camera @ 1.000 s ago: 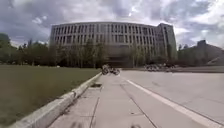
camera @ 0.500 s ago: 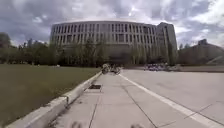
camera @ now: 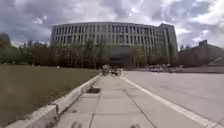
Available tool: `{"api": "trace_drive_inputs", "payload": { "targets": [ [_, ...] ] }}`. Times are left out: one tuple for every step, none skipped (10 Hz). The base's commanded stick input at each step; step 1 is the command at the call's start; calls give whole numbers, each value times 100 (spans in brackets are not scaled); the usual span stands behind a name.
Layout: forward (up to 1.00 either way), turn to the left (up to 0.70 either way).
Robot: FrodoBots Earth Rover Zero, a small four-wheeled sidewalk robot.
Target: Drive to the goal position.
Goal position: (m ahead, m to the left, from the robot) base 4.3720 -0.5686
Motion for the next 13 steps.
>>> {"api": "trace_drive_inputs", "payload": {
  "targets": [
    [70, -4],
    [70, -17],
    [70, -19],
    [70, -11],
    [70, -1],
    [70, 0],
    [70, 0],
    [70, 0],
    [70, 0],
    [70, 0],
    [70, 0],
    [70, 0],
    [70, 0]
  ]
}}
